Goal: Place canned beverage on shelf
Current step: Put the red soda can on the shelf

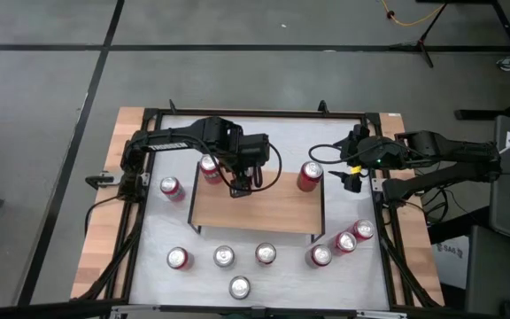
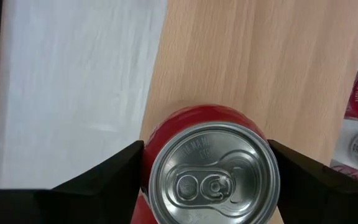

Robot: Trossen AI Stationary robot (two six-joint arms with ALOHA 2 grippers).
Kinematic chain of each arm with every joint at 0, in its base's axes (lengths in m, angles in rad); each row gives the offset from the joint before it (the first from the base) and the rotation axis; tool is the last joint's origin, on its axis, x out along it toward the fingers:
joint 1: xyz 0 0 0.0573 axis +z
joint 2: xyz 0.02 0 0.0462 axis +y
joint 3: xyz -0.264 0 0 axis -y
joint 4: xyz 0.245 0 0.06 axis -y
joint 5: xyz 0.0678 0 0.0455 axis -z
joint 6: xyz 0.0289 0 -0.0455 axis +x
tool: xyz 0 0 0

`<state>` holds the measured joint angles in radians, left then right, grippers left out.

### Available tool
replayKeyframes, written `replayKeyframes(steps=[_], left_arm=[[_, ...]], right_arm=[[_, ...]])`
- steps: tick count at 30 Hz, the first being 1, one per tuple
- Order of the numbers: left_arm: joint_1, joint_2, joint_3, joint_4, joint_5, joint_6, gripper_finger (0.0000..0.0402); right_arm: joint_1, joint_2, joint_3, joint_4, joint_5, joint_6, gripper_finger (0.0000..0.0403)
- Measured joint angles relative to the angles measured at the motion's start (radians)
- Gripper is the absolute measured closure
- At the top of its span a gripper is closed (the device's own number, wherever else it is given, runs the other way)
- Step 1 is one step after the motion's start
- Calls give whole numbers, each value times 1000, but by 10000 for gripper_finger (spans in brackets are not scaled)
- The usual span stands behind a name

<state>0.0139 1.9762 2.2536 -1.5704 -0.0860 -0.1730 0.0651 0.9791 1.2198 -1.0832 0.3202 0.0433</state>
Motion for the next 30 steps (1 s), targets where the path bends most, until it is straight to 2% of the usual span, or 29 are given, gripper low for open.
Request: replayKeyframes(steps=[30], left_arm=[[34,-34,-7,0,50,-7,121]], right_arm=[[0,0,0,-1,0,0,15]])
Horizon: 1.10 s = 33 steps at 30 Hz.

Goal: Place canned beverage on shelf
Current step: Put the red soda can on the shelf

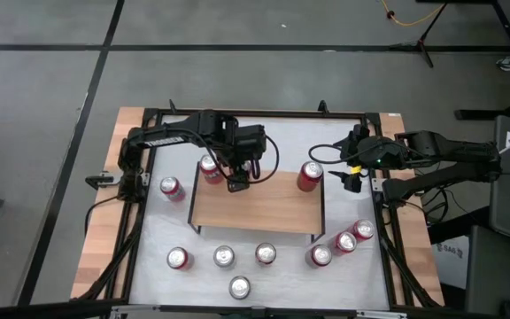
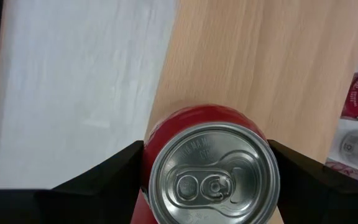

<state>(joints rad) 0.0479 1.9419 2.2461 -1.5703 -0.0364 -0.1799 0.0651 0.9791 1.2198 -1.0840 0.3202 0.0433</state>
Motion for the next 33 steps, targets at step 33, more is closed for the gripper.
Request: replayKeyframes(steps=[33], left_arm=[[-3,-2,-65,-1,-42,-83,81]], right_arm=[[0,0,0,0,0,0,15]])
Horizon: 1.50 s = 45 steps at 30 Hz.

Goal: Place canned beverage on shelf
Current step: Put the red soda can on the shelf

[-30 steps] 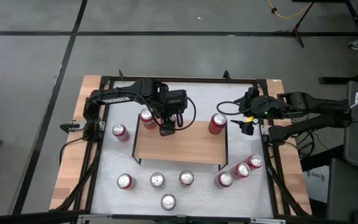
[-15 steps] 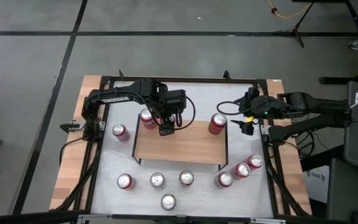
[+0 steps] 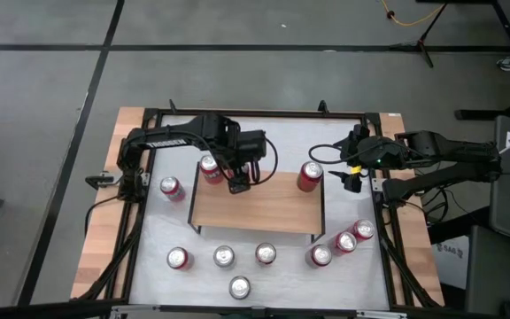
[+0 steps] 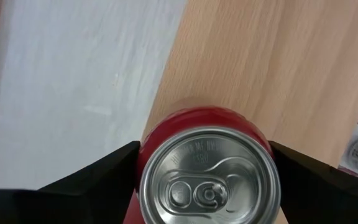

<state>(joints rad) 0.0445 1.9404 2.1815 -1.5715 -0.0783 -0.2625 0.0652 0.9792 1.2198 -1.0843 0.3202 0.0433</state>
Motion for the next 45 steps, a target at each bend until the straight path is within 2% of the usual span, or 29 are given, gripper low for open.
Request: replayKeyframes(steps=[15,31,45], left_arm=[[1,-24,-3,-4,-26,-24,105],[1,-25,-2,0,-18,-23,102],[1,-26,-1,1,-17,-23,83]], right_arm=[[0,0,0,-4,0,0,15],[0,0,0,-19,0,0,15],[0,0,0,-19,0,0,15]])
